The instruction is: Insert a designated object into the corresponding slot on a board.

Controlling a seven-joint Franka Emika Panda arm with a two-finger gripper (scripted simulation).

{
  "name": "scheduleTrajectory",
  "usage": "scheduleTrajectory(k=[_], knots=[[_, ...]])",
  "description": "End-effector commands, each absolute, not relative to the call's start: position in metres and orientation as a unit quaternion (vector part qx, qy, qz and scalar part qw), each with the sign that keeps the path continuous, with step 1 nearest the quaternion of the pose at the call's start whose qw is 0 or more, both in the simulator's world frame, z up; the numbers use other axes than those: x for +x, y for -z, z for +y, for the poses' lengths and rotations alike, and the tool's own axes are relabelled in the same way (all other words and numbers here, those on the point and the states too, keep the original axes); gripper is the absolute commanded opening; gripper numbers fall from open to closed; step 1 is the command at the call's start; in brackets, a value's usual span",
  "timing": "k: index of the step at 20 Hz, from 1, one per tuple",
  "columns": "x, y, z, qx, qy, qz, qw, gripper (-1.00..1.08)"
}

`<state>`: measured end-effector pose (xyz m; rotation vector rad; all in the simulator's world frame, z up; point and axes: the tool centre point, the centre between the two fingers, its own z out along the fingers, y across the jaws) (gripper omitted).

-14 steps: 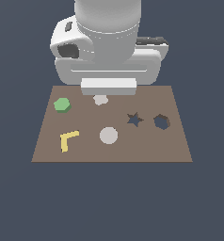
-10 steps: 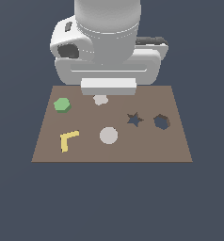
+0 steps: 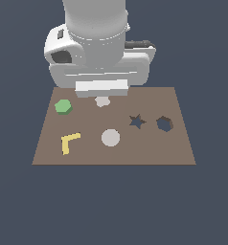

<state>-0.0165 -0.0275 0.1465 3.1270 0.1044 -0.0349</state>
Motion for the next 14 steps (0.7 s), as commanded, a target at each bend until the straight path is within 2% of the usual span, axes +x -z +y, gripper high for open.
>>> scheduleTrajectory(k=[1,14], knots=[[-0.021,-0.140,-0.037,0.999,0.011,0.045,0.006,1.00],[-0.044,-0.090,-0.116,0.990,0.005,0.140,0.003,1.00]])
